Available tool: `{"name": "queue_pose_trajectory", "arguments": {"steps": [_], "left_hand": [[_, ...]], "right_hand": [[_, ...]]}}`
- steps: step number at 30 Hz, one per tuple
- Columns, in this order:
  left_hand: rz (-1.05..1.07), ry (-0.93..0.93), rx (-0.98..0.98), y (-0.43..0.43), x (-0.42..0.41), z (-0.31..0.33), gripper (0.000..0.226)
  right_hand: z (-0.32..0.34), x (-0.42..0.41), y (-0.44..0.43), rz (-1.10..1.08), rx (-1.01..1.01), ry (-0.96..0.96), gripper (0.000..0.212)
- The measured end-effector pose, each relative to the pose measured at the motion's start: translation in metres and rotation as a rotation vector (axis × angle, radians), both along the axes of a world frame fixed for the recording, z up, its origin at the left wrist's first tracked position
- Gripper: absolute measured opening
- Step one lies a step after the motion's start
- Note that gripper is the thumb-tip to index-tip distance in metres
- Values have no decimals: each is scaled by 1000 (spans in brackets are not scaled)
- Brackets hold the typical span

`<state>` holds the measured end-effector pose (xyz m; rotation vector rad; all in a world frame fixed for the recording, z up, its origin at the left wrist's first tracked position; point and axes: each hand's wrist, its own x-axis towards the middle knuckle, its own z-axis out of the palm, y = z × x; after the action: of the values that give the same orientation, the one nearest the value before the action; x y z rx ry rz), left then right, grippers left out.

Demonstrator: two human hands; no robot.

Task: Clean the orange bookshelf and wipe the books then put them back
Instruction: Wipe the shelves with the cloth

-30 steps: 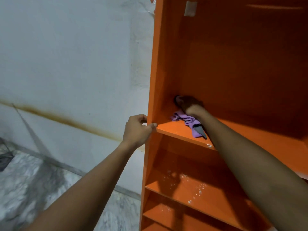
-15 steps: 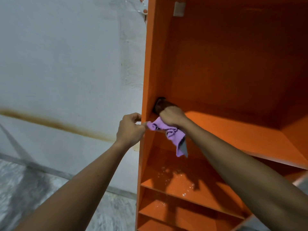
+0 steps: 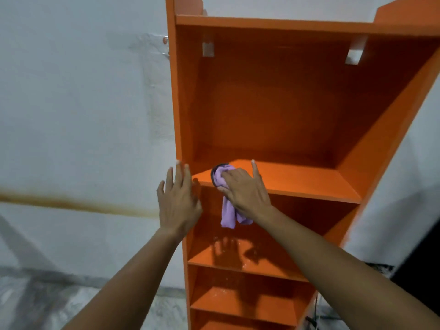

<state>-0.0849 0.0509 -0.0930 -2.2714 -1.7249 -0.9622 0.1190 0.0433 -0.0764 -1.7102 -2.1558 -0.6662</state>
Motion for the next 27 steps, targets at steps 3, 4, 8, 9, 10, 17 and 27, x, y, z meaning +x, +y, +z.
{"name": "queue_pose_trajectory", "arguments": {"steps": [3, 4, 8, 9, 10, 17, 27], "left_hand": [[-127, 171, -11, -15, 27, -3, 98], [-152, 212, -39, -20, 36, -3, 98], [-162, 259, -107, -37, 71, -5, 99], [-153, 244, -121, -41, 79, -5, 99], [-148, 231, -132, -45, 87, -6, 99], [-197, 218, -147, -67, 132, 2, 94], [-313, 182, -208, -62, 202, 38, 49]], "right_hand": [[-7, 38, -19, -118, 41, -22, 52], [-8, 49, -25, -152, 61, -26, 48], [-17, 91, -50, -280, 132, -11, 34], [-21, 102, -56, -308, 160, 5, 31], [-24, 114, -64, -344, 183, 32, 31], [-44, 180, -109, -474, 284, 212, 32], [-36, 170, -147, -411, 522, 583, 37]]}}
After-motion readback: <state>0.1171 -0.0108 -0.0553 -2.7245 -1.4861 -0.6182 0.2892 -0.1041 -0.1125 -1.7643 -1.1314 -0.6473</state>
